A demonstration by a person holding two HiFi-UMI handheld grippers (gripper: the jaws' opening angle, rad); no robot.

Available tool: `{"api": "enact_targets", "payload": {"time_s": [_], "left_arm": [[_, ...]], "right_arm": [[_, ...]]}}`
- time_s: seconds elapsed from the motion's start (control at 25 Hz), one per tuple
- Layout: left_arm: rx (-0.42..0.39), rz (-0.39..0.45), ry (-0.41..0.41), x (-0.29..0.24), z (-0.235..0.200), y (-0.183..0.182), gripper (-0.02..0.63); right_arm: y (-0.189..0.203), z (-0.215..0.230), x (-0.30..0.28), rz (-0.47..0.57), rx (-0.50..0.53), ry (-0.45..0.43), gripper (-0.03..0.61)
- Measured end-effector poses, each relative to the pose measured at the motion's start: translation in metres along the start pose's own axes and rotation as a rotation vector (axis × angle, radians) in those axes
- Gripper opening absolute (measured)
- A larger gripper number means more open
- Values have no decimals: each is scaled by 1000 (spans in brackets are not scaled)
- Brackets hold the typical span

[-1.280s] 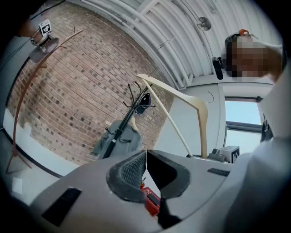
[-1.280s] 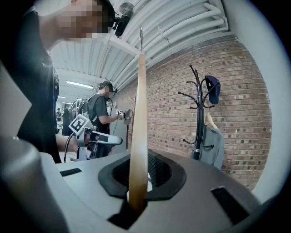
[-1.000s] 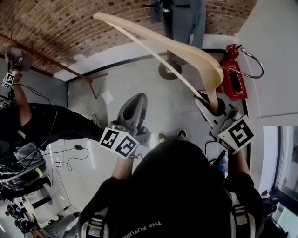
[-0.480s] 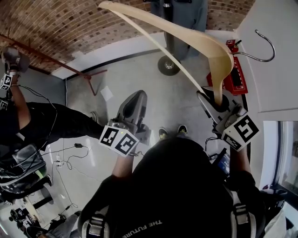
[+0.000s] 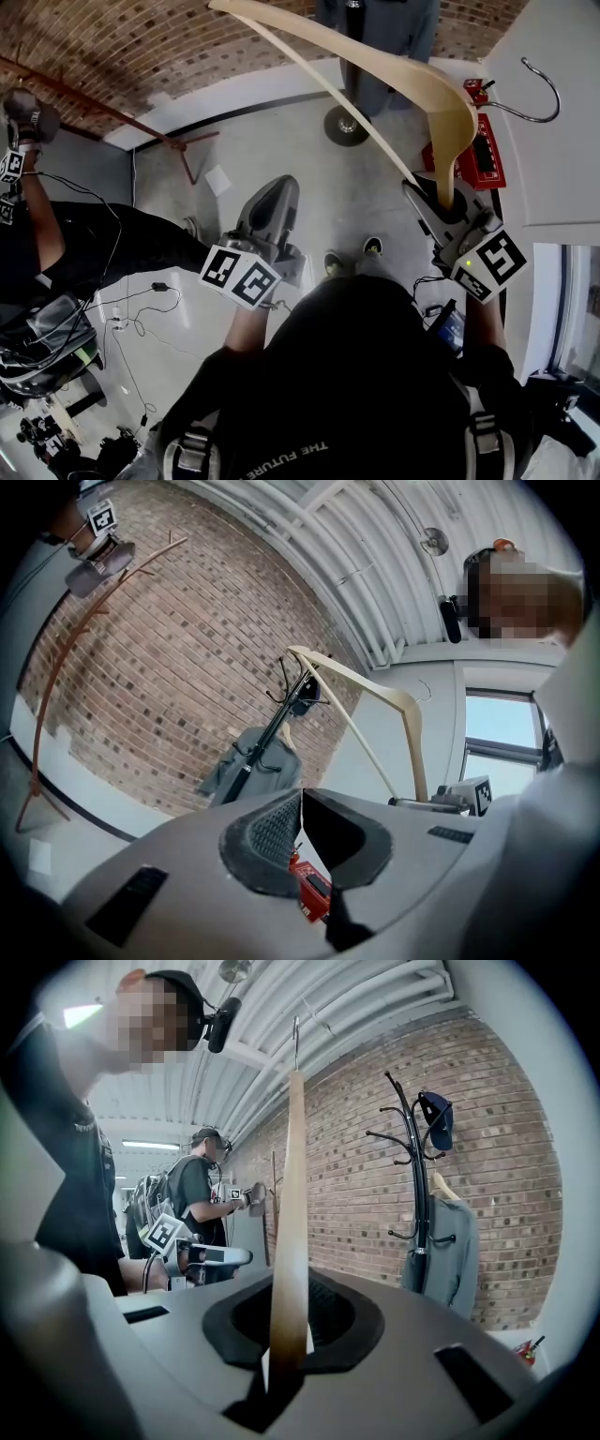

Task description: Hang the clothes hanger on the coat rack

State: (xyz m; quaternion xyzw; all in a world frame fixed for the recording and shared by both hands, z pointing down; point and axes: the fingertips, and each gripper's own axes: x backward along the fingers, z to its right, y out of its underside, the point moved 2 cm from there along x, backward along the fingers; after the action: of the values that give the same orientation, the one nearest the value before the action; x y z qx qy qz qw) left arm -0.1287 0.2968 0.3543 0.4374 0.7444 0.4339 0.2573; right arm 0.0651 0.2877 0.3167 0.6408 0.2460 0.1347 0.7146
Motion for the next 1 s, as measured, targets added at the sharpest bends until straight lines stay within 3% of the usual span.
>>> {"api": "enact_targets", "payload": {"time_s": [0.36,0.64,1.0], "left_arm": [[-2,-17,-3,-35,-13,-2,25],[-17,-11,-33,-97,-34,-9,25],[-58,-32,-27,-212,-35,-18,25]], "right_arm": [[1,33,-16,-11,-2,-2,44],[2,98,-43,-18,7,-13,44],[-1,193,-64,-39,38,-73,44]]}}
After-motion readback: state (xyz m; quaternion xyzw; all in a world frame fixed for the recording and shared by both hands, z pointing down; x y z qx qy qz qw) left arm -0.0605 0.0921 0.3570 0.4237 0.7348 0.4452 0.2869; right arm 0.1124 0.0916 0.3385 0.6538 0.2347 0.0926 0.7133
